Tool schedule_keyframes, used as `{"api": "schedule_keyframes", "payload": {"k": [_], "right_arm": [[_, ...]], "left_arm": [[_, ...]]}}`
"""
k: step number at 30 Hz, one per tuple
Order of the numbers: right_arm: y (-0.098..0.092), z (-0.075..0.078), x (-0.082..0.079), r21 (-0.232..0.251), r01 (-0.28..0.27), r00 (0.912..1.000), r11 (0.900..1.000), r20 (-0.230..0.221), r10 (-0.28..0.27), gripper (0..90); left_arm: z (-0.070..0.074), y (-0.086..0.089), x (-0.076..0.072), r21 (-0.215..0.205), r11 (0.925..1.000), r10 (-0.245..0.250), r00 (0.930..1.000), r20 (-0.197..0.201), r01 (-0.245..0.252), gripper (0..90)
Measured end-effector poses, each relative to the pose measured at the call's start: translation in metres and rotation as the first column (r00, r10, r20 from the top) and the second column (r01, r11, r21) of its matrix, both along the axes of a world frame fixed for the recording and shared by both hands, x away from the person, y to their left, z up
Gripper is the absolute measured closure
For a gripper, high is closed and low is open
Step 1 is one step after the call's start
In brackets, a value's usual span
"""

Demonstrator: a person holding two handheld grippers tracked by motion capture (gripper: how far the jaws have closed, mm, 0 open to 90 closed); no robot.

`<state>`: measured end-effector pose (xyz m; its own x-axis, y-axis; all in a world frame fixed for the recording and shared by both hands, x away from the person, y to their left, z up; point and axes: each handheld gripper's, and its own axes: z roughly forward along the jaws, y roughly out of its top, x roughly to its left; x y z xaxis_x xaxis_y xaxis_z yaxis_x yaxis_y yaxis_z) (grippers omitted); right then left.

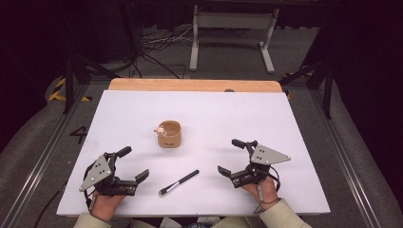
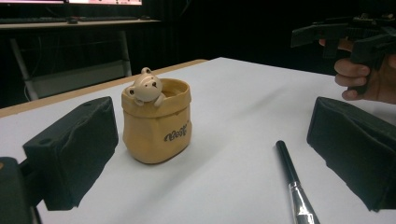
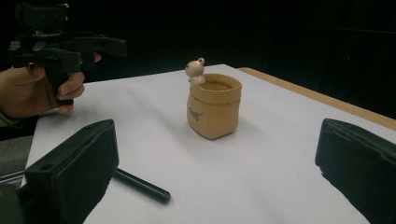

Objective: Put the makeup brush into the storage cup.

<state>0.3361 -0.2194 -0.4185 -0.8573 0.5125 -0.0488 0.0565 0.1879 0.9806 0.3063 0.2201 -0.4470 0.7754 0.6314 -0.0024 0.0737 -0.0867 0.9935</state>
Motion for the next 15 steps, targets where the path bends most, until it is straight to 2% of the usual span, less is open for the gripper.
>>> {"api": "schedule_keyframes", "payload": {"k": [5,7,10,13,14,15], "right_arm": [[0.005,0.004,0.001,-0.001,-0.026,0.9997,1.0,0.002,0.026,0.0],[0.003,0.009,0.005,0.02,-0.104,0.994,0.994,-0.03,0.105,1.5],[0.008,0.017,0.007,-0.031,-0.109,0.9927,0.994,-0.056,0.107,1.5],[0.019,0.024,0.01,-0.113,-0.147,0.9875,0.983,-0.073,0.139,3.5],[0.019,0.024,0.01,-0.113,-0.147,0.9875,0.983,-0.073,0.139,3.5],[0.022,0.026,0.01,-0.135,-0.154,0.9864,0.979,-0.078,0.145,3.9]], "left_arm": [[0.0,-0.001,-0.001,0.014,0.9999,0.009,1.0,0.002,-0.009,2.8],[0.001,-0.001,-0.001,0.023,0.9997,0.01,0.9999,0.007,-0.01,2.8],[0.001,-0.002,-0.002,0.022,0.9997,0.012,0.9999,0.009,-0.013,2.9],[0.001,-0.002,-0.002,0.023,0.9996,0.013,0.9999,0.009,-0.014,2.9],[0.001,-0.001,-0.002,0.023,0.9996,0.015,0.9999,0.009,-0.015,2.9],[0.002,-0.001,-0.002,0.024,0.9996,0.015,0.9998,0.01,-0.015,2.9]]}}
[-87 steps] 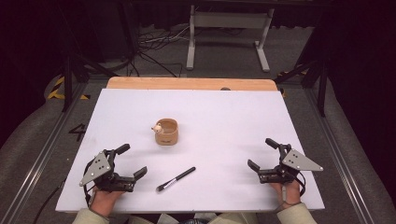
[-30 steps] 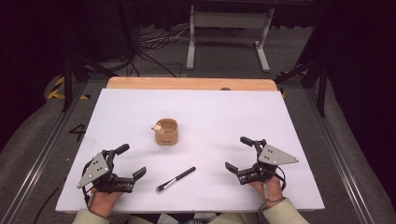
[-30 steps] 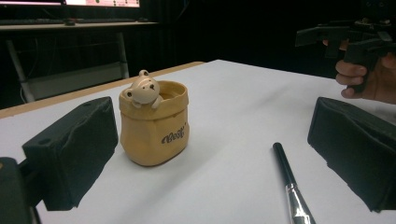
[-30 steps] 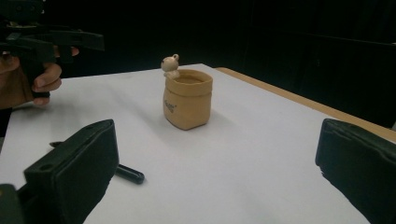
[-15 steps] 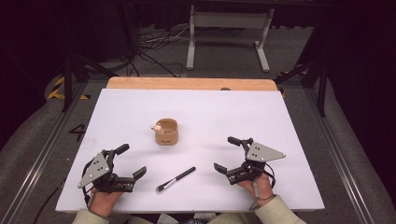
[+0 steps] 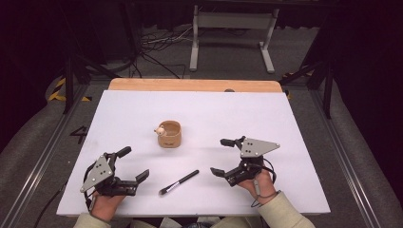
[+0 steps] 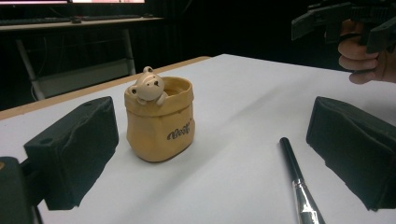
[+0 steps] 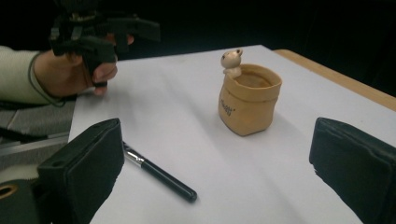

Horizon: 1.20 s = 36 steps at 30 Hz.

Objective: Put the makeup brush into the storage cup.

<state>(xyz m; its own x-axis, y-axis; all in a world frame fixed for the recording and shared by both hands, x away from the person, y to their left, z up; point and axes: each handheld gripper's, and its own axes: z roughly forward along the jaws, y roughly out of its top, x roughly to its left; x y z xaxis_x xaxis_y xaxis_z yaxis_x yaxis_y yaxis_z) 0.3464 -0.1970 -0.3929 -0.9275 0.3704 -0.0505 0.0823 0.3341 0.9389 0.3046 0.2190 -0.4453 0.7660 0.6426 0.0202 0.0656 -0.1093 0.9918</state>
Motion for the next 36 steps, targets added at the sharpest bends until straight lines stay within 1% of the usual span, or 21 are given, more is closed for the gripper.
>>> {"api": "schedule_keyframes", "payload": {"k": [1,2,3,4,6,8,10,14,16,17,18,19,20,21,22,23,24,25,26,32,36], "right_arm": [[0.006,0.005,0.002,-0.036,-0.011,0.9999,0.999,-0.004,0.011,5.3],[0.006,0.005,0.002,-0.036,-0.011,0.9999,0.999,-0.004,0.011,5.3],[0.009,0.007,0.003,-0.053,-0.017,0.9998,0.998,-0.01,0.016,6.1],[0.014,0.011,0.005,-0.087,-0.036,0.9992,0.996,-0.021,0.034,6.7],[0.019,0.016,0.007,-0.136,-0.048,0.9987,0.99,-0.023,0.045,7.4],[0.026,0.021,0.009,-0.194,-0.065,0.9977,0.979,-0.028,0.061,8.3],[0.032,0.026,0.012,-0.25,-0.08,0.9967,0.965,-0.032,0.074,8.8],[0.041,0.031,0.017,-0.333,-0.099,0.995,0.938,-0.047,0.088,9.7],[0.046,0.032,0.02,-0.376,-0.117,0.9931,0.919,-0.057,0.103,10.4],[0.046,0.032,0.02,-0.376,-0.117,0.9931,0.919,-0.057,0.103,10.4],[0.049,0.032,0.021,-0.395,-0.121,0.9926,0.911,-0.061,0.105,10.9],[0.052,0.031,0.023,-0.419,-0.134,0.9909,0.898,-0.067,0.116,11.4],[0.057,0.031,0.024,-0.455,-0.147,0.989,0.878,-0.081,0.123,11.8],[0.06,0.031,0.025,-0.471,-0.152,0.9882,0.869,-0.084,0.128,11.9],[0.062,0.031,0.026,-0.481,-0.157,0.9875,0.862,-0.086,0.132,12.1],[0.062,0.031,0.026,-0.481,-0.157,0.9875,0.862,-0.086,0.132,12.1],[0.064,0.031,0.026,-0.494,-0.163,0.9865,0.854,-0.092,0.135,12.2],[0.068,0.031,0.027,-0.512,-0.172,0.985,0.841,-0.099,0.141,12.2],[0.07,0.031,0.028,-0.521,-0.175,0.9844,0.835,-0.104,0.142,12.3],[0.083,0.031,0.031,-0.586,-0.207,0.9784,0.783,-0.129,0.161,12.2],[0.091,0.032,0.032,-0.628,-0.226,0.9741,0.745,-0.148,0.171,11.1]], "left_arm": [[0.0,0.0,0.0,0.0,1.0,0.001,1.0,0.001,-0.001,2.9],[0.0,0.0,0.0,0.002,1.0,0.0,1.0,-0.001,0.0,2.9],[0.0,0.0,0.0,0.0,1.0,0.002,1.0,-0.002,-0.002,2.9],[0.0,0.0,0.0,0.0,1.0,0.001,1.0,-0.002,-0.001,2.9],[0.0,0.0,0.0,0.0,1.0,0.0,1.0,-0.004,0.0,2.9],[0.0,0.0,0.0,0.002,1.0,-0.001,1.0,-0.007,0.001,2.9],[0.0,0.0,0.0,0.003,1.0,-0.003,1.0,-0.009,0.003,2.9],[0.0,0.0,0.0,0.005,0.9999,-0.009,0.9999,-0.013,0.009,3.1],[0.0,-0.001,0.0,0.006,0.9999,-0.01,0.9998,-0.015,0.01,3.1],[0.0,-0.001,0.0,0.006,0.9999,-0.01,0.9998,-0.015,0.01,3.1],[0.0,-0.001,0.0,0.006,0.9999,-0.012,0.9998,-0.016,0.012,3.1],[0.0,-0.001,0.0,0.006,0.9999,-0.013,0.9998,-0.014,0.013,3.2],[0.0,-0.001,0.0,0.008,0.9999,-0.014,0.9997,-0.018,0.014,3.2],[0.0,-0.001,0.0,0.008,0.9999,-0.014,0.9997,-0.018,0.014,3.2],[-0.001,-0.001,0.0,0.009,0.9999,-0.014,0.9998,-0.016,0.014,3.2],[-0.001,-0.001,0.0,0.009,0.9999,-0.014,0.9998,-0.016,0.014,3.2],[-0.001,-0.001,0.0,0.009,0.9999,-0.013,0.9998,-0.016,0.013,3.2],[-0.001,0.0,0.0,0.009,0.9999,-0.014,0.9998,-0.017,0.014,3.1],[-0.001,0.0,0.0,0.009,0.9999,-0.014,0.9998,-0.017,0.014,3.1],[-0.001,-0.001,0.0,0.007,0.9999,-0.014,0.9997,-0.018,0.014,3.2],[-0.001,-0.001,0.0,0.007,0.9999,-0.014,0.9997,-0.019,0.014,3.2]]}}
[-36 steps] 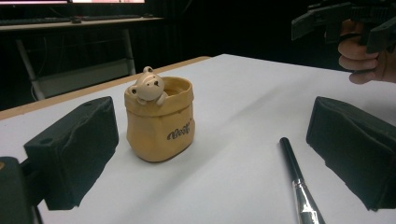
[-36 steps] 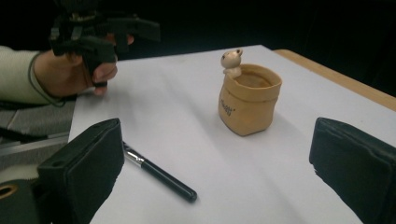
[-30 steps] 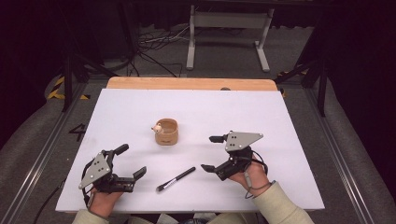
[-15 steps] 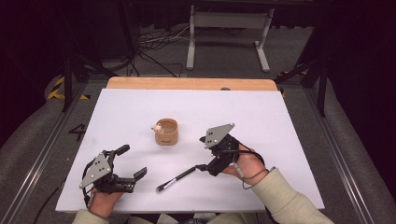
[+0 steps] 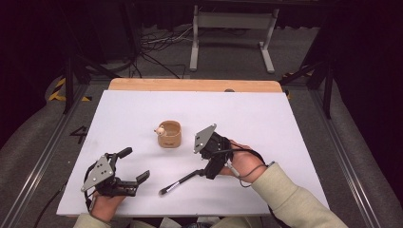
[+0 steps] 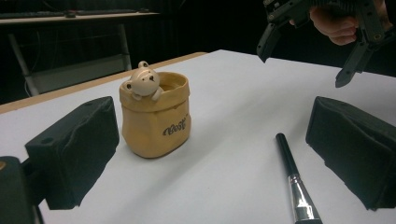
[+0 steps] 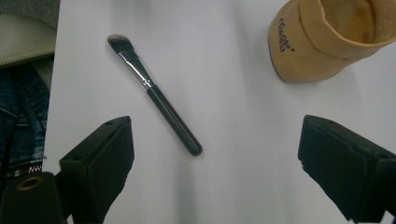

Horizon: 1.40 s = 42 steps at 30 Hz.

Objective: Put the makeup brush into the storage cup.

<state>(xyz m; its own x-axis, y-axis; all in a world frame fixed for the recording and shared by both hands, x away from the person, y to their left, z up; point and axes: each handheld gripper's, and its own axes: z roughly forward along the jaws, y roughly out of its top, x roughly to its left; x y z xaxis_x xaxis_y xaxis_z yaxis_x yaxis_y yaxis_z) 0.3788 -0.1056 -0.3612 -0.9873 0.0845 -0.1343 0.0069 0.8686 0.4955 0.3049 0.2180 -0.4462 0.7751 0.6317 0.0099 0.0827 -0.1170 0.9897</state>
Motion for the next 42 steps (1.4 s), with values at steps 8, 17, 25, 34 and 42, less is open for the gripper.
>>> {"api": "schedule_keyframes", "payload": {"k": [8,17,25,34,42], "right_arm": [[0.011,-0.003,0.003,-0.07,-0.026,0.9991,0.997,-0.035,0.023,13.4],[0.021,-0.004,0.007,-0.132,-0.058,0.9966,0.99,-0.066,0.05,16.4],[0.033,-0.009,0.008,-0.189,-0.102,0.992,0.977,-0.093,0.085,21.6],[0.04,-0.019,0.009,-0.213,-0.123,0.988,0.969,-0.118,0.099,27.2],[0.046,-0.027,0.009,-0.254,-0.144,0.9845,0.956,-0.134,0.113,31.0]], "left_arm": [[-0.001,0.0,0.001,0.004,1.0,-0.004,1.0,-0.007,0.004,3.2],[0.0,0.001,0.001,0.009,0.9999,-0.005,1.0,-0.007,0.005,3.2],[0.0,-0.001,0.001,0.019,0.9998,0.0,0.9999,-0.015,0.001,2.2],[0.0,0.0,0.001,0.019,0.9998,0.001,0.9999,-0.012,-0.001,2.8],[0.0,0.0,0.001,0.021,0.9998,0.0,0.9999,-0.013,0.0,3.0]]}}
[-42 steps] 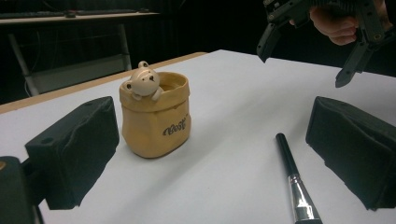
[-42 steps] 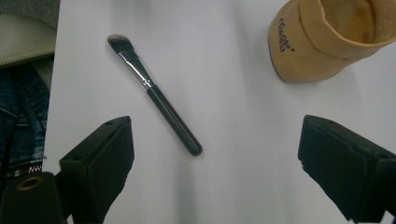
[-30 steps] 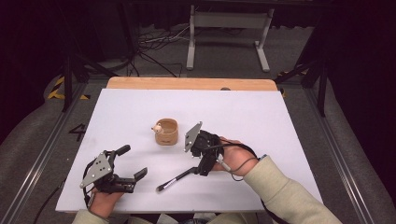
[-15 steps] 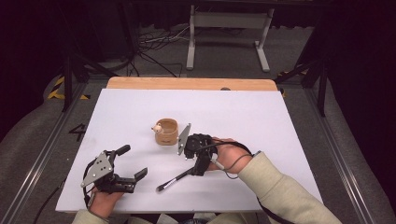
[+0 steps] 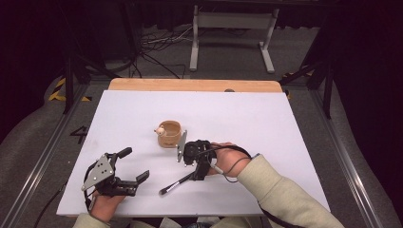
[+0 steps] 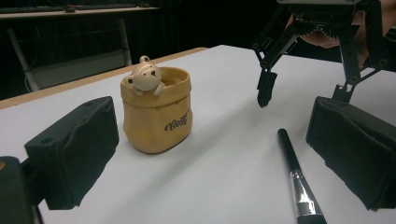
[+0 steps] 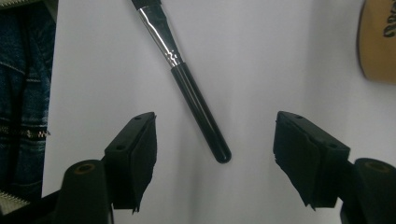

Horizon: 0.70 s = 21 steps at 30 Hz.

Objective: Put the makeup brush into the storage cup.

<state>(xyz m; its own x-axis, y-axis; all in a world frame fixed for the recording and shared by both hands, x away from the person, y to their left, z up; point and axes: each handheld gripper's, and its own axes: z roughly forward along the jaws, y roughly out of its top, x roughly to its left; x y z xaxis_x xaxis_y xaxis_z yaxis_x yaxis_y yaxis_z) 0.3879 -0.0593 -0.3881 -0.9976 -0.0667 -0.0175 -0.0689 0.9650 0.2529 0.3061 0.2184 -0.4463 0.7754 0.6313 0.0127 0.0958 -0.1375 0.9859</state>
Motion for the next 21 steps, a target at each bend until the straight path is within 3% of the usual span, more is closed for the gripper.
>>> {"api": "schedule_keyframes", "payload": {"k": [8,16,21], "right_arm": [[0.006,-0.01,0.0,-0.05,-0.017,0.9998,0.999,-0.007,0.017,34.9],[0.01,-0.019,0.0,-0.103,-0.036,0.9992,0.994,-0.021,0.034,50.9],[0.012,-0.022,-0.001,-0.124,-0.045,0.9988,0.991,-0.024,0.042,52.4]], "left_arm": [[0.0,0.0,0.0,0.0,1.0,0.005,1.0,0.004,-0.005,2.9],[0.0,0.001,0.0,0.001,1.0,0.006,0.9999,0.008,-0.006,2.5],[0.0,0.001,0.0,0.002,0.9999,0.013,0.9998,0.011,-0.013,2.4]]}}
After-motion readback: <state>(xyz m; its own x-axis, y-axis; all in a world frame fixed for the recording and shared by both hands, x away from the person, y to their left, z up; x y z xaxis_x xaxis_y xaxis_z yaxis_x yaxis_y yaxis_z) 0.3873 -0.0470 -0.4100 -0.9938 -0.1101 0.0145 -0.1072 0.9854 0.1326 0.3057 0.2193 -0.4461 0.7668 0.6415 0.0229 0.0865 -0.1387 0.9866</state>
